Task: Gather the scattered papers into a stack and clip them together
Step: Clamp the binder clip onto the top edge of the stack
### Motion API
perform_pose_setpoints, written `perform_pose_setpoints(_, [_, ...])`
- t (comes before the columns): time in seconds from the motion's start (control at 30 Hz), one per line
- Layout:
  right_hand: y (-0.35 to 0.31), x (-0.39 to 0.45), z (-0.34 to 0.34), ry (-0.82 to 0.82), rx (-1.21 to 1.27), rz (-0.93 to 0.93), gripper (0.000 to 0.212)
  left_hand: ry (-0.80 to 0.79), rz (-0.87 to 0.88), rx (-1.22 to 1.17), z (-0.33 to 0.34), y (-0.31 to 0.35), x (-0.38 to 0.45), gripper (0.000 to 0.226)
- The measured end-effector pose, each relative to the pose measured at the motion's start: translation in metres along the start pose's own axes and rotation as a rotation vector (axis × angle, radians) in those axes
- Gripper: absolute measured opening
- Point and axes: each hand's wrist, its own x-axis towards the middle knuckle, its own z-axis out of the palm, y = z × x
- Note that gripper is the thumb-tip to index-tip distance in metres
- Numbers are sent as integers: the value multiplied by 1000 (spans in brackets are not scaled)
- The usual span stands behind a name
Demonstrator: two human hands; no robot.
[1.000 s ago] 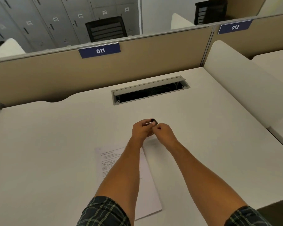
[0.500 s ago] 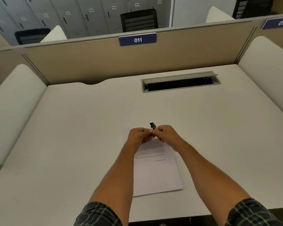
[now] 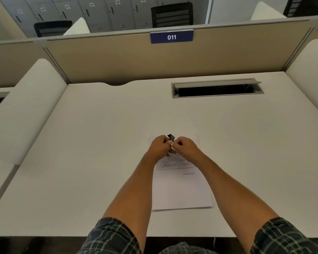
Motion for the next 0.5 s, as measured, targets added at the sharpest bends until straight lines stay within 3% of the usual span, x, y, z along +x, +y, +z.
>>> perform_pose_setpoints(0.07, [-6, -3, 0, 15, -86, -20, 36, 11, -2, 83, 0, 2, 0, 10])
perform_pose_setpoints(0.3, [0, -1, 2, 138, -123, -13, 17, 136, 123, 294, -1, 4, -1, 14])
perform_pose_setpoints(0.5, [11, 1, -1, 220, -87, 4, 20, 181, 150, 92, -8, -3, -1, 5])
